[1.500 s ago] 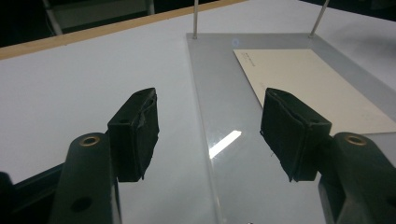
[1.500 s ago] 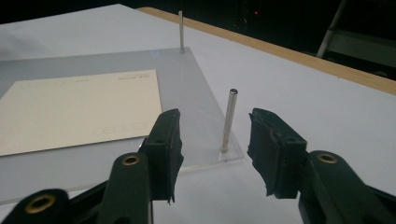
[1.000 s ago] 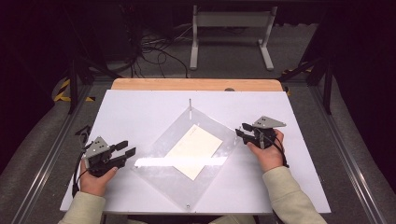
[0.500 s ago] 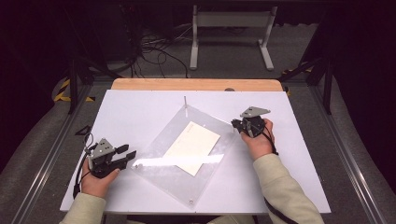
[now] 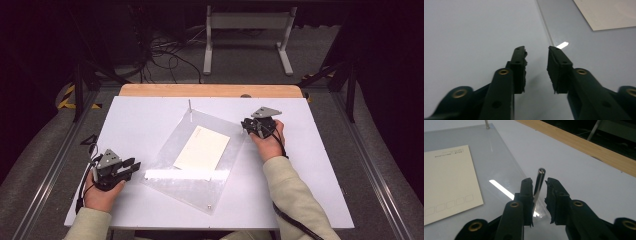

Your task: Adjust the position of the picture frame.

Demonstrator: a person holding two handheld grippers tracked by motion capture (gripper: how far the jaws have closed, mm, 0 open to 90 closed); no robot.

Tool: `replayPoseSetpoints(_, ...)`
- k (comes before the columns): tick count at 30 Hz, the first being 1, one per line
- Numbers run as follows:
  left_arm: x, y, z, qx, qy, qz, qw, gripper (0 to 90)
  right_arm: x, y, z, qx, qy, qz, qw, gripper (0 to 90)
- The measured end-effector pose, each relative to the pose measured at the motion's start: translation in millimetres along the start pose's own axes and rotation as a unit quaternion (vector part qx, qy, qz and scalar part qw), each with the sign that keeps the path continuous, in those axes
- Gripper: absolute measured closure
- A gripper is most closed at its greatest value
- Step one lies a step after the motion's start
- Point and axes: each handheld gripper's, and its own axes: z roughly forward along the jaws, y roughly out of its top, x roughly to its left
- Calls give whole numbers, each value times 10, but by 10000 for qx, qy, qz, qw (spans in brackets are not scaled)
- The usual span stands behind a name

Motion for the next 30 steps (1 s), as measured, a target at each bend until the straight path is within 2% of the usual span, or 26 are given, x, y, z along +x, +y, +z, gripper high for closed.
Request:
replayPoseSetpoints(2,-3,4,17,160,-42,-18,9999,788,-26,-76,-84,-150,-6,153,9998,683)
replayPoseSetpoints(4,-23,13,44,262,-179,11,9995,839,-65,-151,-178,-275,2,294,9992,671)
replayPoseSetpoints(6,-60,28,88,446,-401,59,9982,869,-104,-211,-277,-363,-19,360,9987,664)
replayPoseSetpoints(7,-83,35,124,593,-574,128,9965,876,-122,-236,-325,-409,-30,386,9984,662)
replayPoseSetpoints(8,-103,35,146,663,-659,127,9955,881,-139,-263,-384,-466,-18,417,9980,660)
replayPoseSetpoints(10,-109,55,142,734,-653,145,9951,893,-148,-278,-421,-498,-23,424,9979,658)
replayPoseSetpoints(13,-86,55,149,744,-866,79,9934,898,-176,-369,-599,-692,14,522,9962,649)
replayPoseSetpoints(15,-117,65,161,808,-1143,122,9901,899,-183,-427,-676,-741,85,577,9955,636)
replayPoseSetpoints(18,-264,107,193,923,-1461,415,9841,899,-166,-513,-781,-784,353,715,9937,615)
replayPoseSetpoints(21,-431,149,222,1044,-1771,684,9762,899,-147,-538,-900,-763,484,641,9938,617)
replayPoseSetpoints(23,-524,172,248,1061,-1910,848,9721,899,-137,-523,-998,-838,543,598,9932,619)
replayPoseSetpoints(26,-637,199,286,1090,-2076,927,9677,899,-99,-502,-1144,-924,635,539,9922,618)
replayPoseSetpoints(30,-771,235,340,1077,-2242,1085,9625,899,-21,-514,-1285,-927,683,387,9926,612)
